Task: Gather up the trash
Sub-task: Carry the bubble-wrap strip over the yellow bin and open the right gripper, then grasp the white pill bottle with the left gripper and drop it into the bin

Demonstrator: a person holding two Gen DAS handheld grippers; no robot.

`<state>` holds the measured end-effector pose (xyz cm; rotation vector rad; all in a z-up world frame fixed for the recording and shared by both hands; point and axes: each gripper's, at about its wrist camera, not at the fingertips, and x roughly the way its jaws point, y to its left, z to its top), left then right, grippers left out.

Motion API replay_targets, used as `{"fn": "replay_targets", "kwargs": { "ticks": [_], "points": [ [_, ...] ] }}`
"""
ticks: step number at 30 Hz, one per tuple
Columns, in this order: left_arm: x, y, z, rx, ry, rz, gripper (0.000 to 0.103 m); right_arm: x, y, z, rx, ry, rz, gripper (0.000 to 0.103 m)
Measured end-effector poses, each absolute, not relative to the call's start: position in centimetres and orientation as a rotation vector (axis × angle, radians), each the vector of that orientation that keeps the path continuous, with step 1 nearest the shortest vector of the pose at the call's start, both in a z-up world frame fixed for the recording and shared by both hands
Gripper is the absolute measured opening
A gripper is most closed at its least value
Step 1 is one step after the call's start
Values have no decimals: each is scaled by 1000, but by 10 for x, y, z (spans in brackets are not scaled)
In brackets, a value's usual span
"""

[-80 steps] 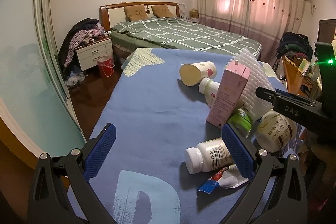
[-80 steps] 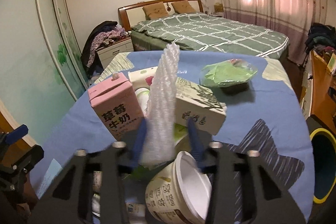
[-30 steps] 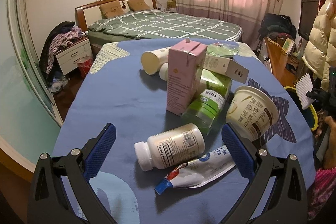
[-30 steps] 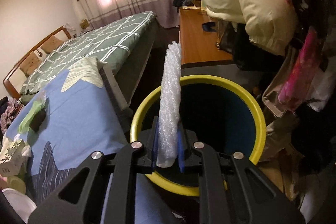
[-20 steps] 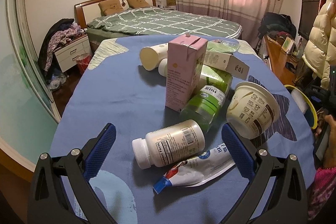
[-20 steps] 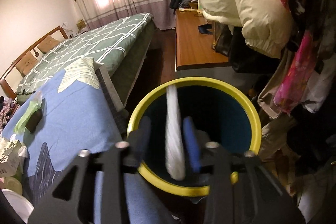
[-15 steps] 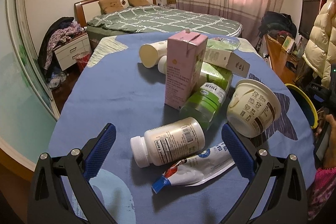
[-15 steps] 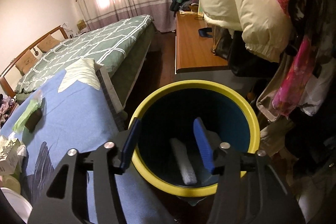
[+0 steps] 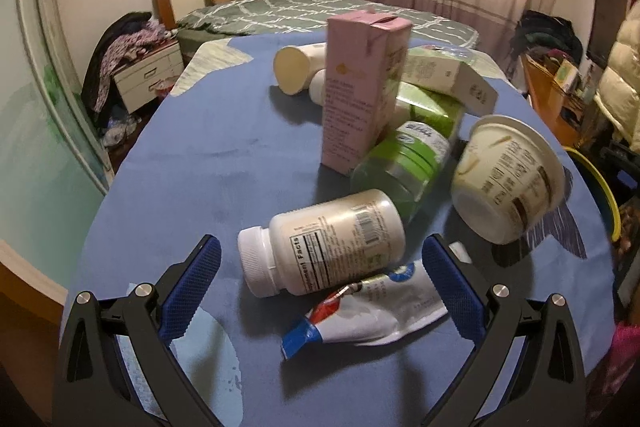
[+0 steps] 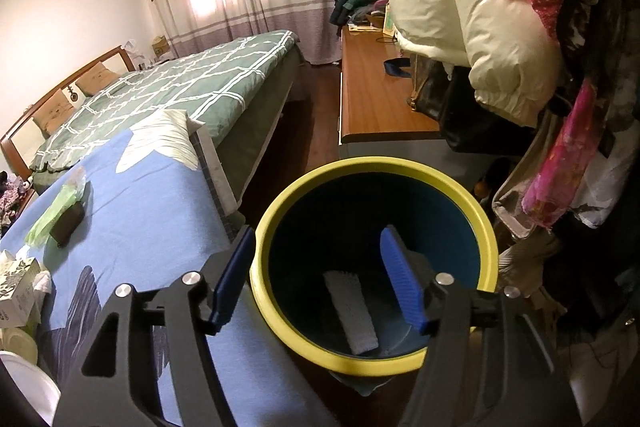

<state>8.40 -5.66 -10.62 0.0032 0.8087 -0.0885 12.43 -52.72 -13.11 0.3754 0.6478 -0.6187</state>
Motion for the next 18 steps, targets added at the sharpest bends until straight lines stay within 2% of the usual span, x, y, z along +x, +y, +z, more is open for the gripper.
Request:
{"fn": "replay_targets", "kwargs": {
  "ticks": [13,18],
  "points": [
    [114,-51,-124,-46,869,-69,99,126,-526,-131,378,646,-604,66],
    [124,-45,-131,-71,887,-76,90,126,-527,-132,384,647,-599,66]
  ]
}}
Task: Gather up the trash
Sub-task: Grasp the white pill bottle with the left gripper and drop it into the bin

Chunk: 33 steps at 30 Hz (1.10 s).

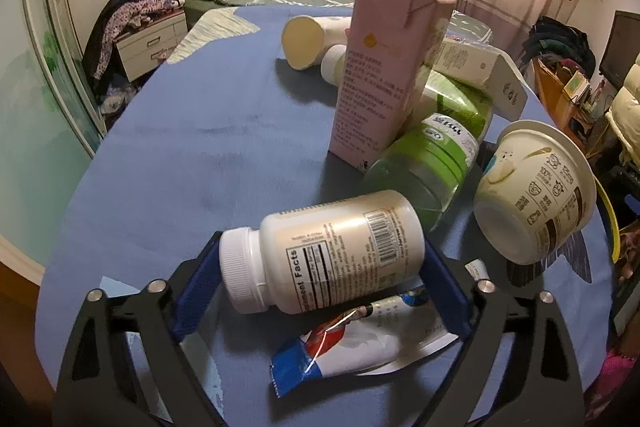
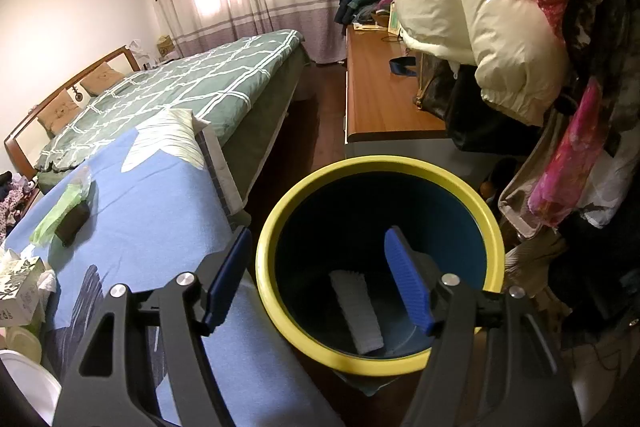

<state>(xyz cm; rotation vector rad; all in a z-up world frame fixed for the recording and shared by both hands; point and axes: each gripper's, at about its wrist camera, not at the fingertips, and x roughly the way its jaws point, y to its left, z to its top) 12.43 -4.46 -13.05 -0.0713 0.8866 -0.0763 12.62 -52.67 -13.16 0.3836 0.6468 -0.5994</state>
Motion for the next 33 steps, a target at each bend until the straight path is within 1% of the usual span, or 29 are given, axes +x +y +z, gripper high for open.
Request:
{"fn": "replay_targets", "kwargs": {
  "ticks": [8,17,23,27,33],
  "points": [
    [124,-35,-118,-60,833,-56,90,128,-524,-133,386,646,-591,66],
    [110,-47,-74,-27,764,-148,90,119,-521,-128,370,622,-582,66],
    [107,-101,-38,18,693,-288,90,95,-533,-116,371,600,-580,67],
    [106,-156,-21,49,669,-394,90,70,-542,-103,357,564,-591,72],
    [116,-258,-20,120,673,-561,90,35,-556,-92,341,529,-610,73]
  ]
}}
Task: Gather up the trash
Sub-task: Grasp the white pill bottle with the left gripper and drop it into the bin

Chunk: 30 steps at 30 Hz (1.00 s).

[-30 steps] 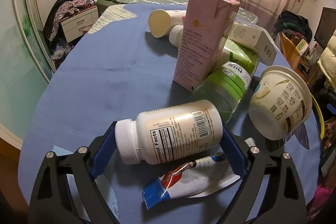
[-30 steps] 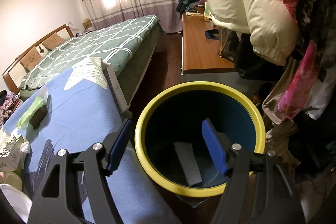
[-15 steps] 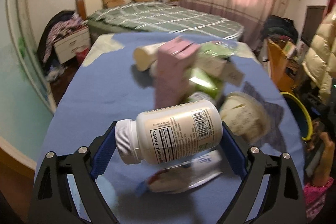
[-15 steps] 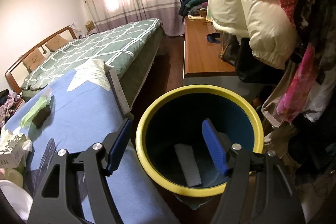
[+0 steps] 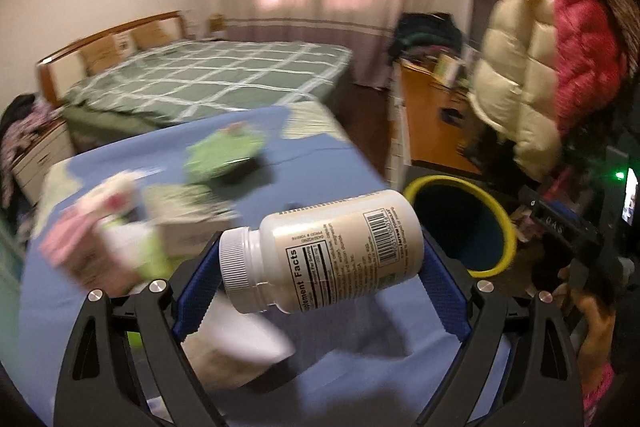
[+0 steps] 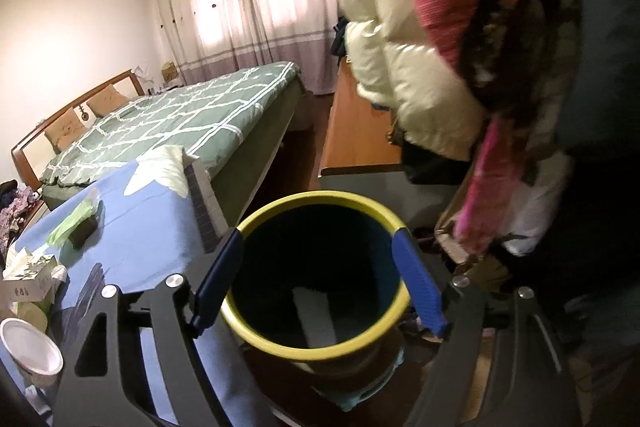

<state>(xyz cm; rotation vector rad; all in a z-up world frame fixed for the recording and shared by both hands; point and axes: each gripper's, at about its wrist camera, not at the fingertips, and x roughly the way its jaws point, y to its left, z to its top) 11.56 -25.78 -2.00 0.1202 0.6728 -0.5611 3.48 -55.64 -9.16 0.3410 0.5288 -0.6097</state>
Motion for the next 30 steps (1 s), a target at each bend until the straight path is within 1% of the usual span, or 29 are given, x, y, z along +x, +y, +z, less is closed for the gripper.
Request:
{"fn": "replay_targets", "kwargs": {
  "ticks": [4,8,17,23,25,30],
  "points": [
    [127,-325,-30,164,698,-642,90,12,-569,-89,342,504,-647,74],
    [145,-391,-50,218,753,-707,90,-8,-584,-89,358,491,-675,75],
    [167,-494,-93,331,832,-759,90,-27,-611,-100,401,487,-721,75],
    [174,-533,-117,360,864,-773,90,-34,-623,-108,429,496,-738,75],
    [175,-540,-122,363,874,-760,94,-36,-626,-109,433,497,-742,75],
    [167,-515,-100,314,842,-747,97,-37,-623,-108,430,492,-731,75]
  ]
}}
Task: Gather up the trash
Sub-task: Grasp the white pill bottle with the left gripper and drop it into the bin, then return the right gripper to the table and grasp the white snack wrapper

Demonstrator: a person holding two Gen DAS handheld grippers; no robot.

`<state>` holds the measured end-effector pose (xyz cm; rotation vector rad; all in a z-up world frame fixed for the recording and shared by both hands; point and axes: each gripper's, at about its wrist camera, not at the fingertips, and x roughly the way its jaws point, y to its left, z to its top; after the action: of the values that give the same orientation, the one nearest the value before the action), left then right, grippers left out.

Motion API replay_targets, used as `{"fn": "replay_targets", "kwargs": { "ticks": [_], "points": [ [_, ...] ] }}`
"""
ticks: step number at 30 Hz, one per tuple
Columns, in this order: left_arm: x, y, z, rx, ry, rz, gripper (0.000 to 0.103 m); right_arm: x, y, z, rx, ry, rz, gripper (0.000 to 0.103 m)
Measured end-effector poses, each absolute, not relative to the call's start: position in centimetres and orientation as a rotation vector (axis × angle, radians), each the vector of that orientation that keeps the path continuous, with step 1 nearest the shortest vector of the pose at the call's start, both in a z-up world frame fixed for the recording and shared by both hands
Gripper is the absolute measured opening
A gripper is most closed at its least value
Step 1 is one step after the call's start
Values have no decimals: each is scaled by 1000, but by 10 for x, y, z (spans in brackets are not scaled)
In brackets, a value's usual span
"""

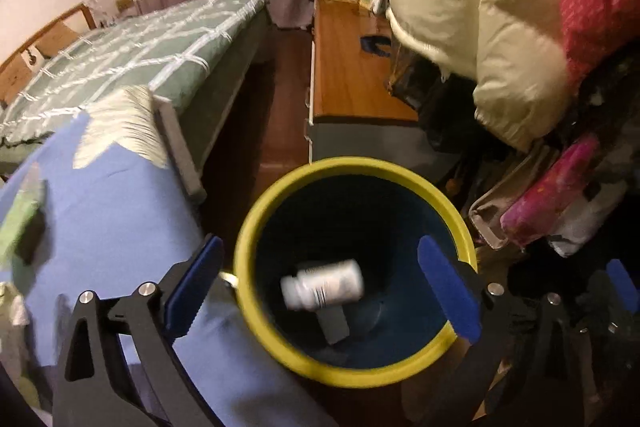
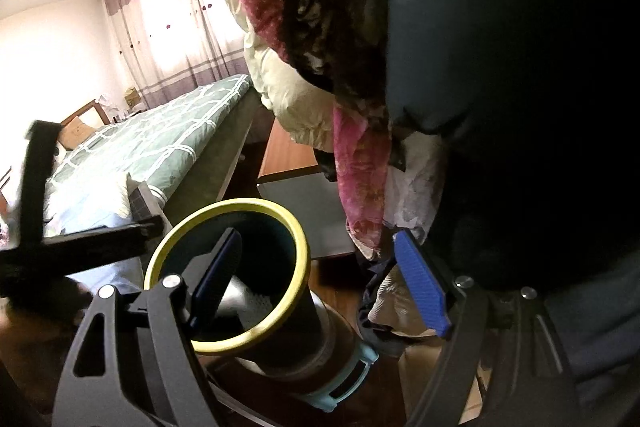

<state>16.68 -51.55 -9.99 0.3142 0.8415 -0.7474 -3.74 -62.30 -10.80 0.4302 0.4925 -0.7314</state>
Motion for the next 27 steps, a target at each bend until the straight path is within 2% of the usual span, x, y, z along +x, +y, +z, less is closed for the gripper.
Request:
{"fn": "replay_targets", "kwargs": {
  "ticks": [5,13,27],
  "points": [
    [148,-451,-64,219,807,-751,98,-26,-606,-106,416,505,-670,76],
    [119,-298,-17,118,675,-591,98,9,-548,-101,337,542,-514,77],
    [70,-29,2,-32,586,-155,98,58,-387,-98,174,623,-121,78]
  ]
}}
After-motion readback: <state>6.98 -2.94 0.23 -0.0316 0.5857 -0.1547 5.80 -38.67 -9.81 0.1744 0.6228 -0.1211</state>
